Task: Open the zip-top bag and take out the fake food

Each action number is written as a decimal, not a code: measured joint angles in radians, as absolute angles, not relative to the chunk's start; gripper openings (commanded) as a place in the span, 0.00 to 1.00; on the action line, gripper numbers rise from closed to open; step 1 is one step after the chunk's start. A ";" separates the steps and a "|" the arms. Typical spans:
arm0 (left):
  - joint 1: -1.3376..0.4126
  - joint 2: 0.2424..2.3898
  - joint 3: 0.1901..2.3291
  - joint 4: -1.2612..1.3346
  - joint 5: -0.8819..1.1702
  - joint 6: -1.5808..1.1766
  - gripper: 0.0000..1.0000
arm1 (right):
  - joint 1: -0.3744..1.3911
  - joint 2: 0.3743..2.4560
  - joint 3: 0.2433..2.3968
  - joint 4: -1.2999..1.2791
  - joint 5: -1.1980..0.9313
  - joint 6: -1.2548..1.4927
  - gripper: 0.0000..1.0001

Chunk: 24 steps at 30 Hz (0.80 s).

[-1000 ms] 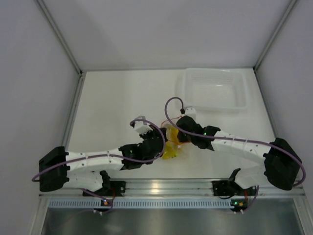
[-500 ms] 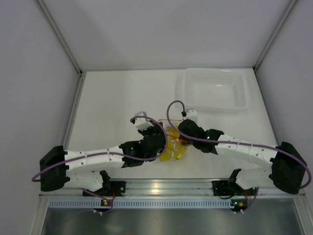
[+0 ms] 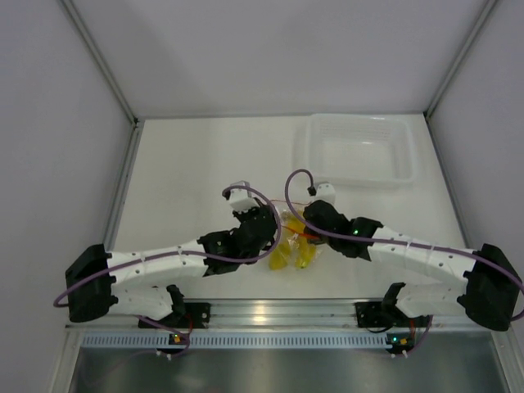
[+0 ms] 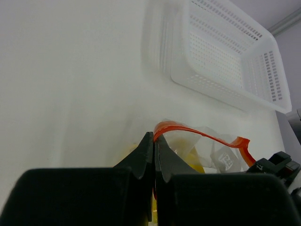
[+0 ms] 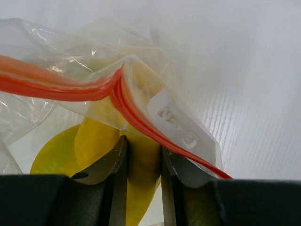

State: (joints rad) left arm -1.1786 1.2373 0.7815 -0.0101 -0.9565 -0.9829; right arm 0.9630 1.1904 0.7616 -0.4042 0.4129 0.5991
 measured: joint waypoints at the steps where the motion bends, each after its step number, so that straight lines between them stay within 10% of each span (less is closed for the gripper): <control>1: -1.176 1.237 0.781 0.002 -0.936 -0.966 0.00 | 0.959 1.191 0.765 -0.418 0.419 0.598 0.00; 24: -1.163 1.335 0.797 0.230 -0.574 -0.662 0.00 | 0.980 1.291 0.999 -0.575 0.485 0.525 0.00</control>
State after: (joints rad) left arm -1.1625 1.3346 0.7975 0.2298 -0.5735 -0.6624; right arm 0.9802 1.2915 0.9989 -0.5747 0.4854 0.5247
